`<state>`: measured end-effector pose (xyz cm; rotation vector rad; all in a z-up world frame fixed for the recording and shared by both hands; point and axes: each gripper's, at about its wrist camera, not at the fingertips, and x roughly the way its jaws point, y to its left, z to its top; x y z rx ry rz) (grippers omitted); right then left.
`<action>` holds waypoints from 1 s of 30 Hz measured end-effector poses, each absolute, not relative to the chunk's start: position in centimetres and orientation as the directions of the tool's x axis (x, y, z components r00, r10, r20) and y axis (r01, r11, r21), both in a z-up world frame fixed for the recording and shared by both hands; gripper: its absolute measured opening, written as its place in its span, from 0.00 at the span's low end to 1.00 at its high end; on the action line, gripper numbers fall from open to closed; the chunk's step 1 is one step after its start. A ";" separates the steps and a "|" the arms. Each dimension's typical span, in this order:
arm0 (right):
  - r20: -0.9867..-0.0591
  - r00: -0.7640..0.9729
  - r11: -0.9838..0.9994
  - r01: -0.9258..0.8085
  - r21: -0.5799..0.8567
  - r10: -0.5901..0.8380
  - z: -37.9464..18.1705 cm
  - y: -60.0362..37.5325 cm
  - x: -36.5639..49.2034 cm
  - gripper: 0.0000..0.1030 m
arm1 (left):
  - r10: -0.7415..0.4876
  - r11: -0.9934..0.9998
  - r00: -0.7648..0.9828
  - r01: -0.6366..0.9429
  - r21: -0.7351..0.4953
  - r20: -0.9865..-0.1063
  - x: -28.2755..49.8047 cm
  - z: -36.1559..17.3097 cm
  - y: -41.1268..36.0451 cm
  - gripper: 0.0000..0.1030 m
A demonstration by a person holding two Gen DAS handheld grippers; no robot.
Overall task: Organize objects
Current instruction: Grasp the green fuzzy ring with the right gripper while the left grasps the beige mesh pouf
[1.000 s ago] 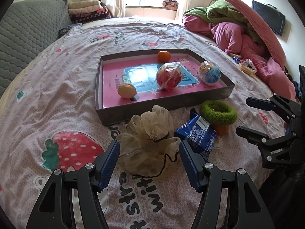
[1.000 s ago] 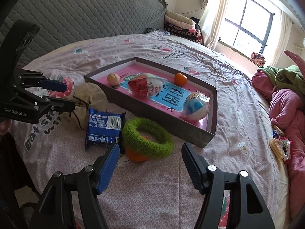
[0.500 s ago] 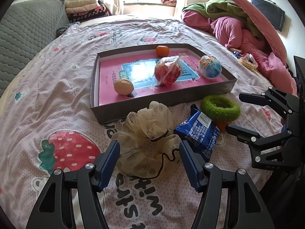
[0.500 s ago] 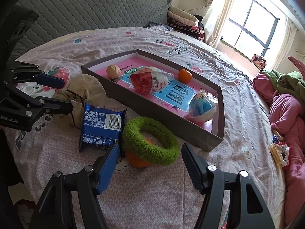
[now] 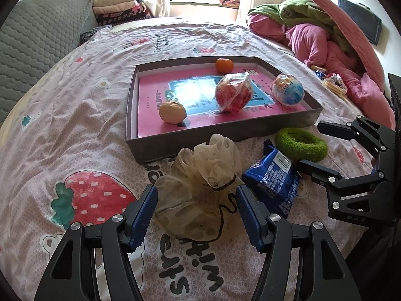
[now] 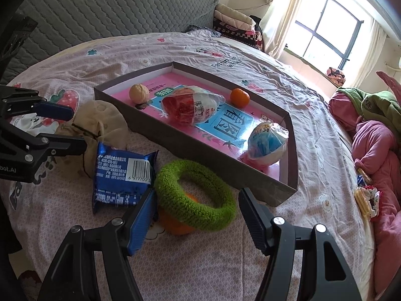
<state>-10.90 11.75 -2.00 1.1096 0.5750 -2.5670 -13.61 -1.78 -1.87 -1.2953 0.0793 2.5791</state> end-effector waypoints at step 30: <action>-0.759 -0.625 -0.905 0.407 -0.122 -0.179 -1.2 12.3 -11.7 0.21 | 0.223 -0.971 -0.559 -0.204 -0.128 -0.799 -16.0 -2.8 -1.6 0.64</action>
